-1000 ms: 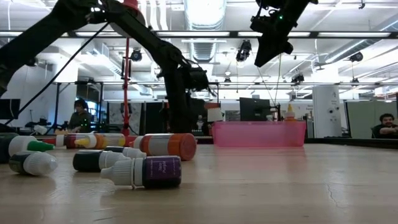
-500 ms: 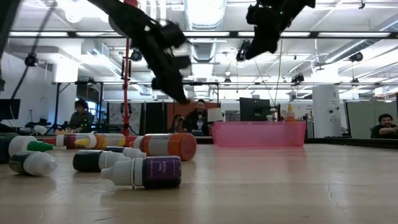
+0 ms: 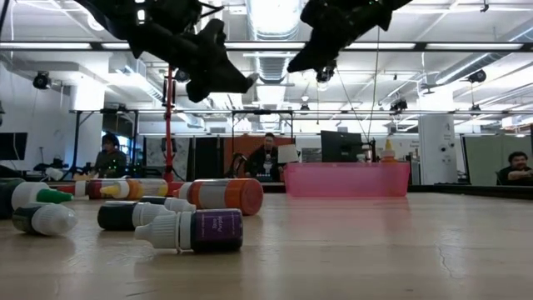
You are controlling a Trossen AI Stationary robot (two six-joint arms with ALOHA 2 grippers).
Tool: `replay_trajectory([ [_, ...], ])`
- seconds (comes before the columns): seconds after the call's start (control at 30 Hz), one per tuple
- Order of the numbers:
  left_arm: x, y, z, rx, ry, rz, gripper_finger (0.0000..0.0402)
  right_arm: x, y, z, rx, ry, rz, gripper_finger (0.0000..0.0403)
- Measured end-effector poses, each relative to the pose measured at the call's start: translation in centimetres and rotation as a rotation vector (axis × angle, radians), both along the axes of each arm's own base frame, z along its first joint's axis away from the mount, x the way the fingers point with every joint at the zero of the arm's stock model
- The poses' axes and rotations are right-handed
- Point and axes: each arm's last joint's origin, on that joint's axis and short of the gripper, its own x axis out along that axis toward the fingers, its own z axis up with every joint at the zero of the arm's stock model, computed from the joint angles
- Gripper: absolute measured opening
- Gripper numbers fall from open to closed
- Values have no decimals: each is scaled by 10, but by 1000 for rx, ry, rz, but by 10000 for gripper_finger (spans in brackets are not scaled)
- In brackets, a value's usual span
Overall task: Pick & Place food coloring
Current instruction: Put the small green food coloring bottle into the red bin
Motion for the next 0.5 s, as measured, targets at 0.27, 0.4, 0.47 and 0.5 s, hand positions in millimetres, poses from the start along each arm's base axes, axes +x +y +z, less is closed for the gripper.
replay_trajectory([
  [0.27, 13, -25, -7, 86, 35, -69, 58, 14, 5, -4, -13, 10, 53, 192],
  [0.4, 21, -30, -13, 154, 47, -82, 58, 19, 13, -8, 8, 11, 134, 223],
  [0.47, 24, -30, -16, 171, 61, -80, 58, 22, 19, -9, 2, 10, 168, 234],
  [0.5, 26, -29, -18, 177, 63, -81, 58, 23, 22, -9, -3, 13, 181, 238],
])
